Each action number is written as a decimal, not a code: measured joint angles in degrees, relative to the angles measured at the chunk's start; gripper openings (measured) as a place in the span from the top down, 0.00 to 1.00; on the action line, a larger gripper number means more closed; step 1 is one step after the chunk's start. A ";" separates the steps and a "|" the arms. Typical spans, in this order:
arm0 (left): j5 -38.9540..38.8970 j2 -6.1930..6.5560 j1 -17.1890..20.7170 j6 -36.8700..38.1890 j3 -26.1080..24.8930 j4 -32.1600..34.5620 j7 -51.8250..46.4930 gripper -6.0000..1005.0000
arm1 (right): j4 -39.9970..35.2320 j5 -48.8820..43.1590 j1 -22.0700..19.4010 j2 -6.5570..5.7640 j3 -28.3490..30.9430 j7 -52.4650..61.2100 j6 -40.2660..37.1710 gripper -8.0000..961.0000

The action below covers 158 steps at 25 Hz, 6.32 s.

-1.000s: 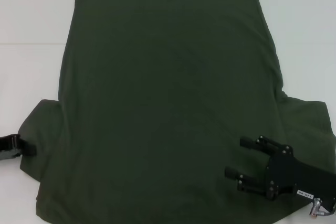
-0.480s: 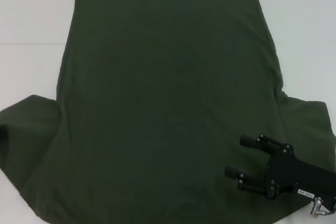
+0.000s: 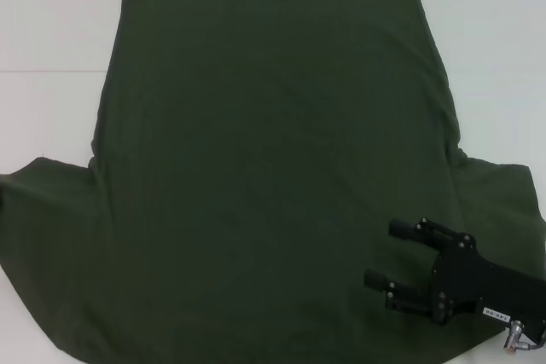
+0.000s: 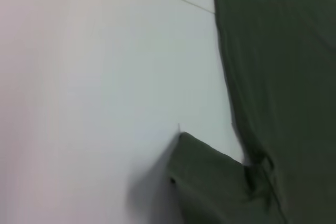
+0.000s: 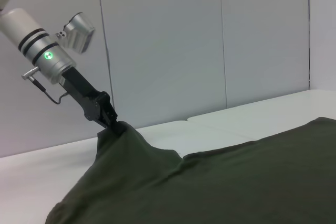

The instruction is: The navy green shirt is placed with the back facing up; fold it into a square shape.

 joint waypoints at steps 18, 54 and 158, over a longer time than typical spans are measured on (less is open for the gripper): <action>-0.63 -3.60 -7.44 8.92 0.04 -1.28 -10.43 0.98 | 0.28 -0.17 -0.43 0.01 -0.43 -0.01 -0.07 0.11; -25.20 -10.58 7.07 17.18 3.86 -4.52 52.97 0.33 | 0.55 0.01 -1.08 0.01 0.01 -0.49 -1.20 0.11; -28.91 -13.97 11.94 19.46 3.29 -1.41 72.38 0.17 | -16.96 -17.49 0.48 -8.47 0.17 95.28 8.64 0.75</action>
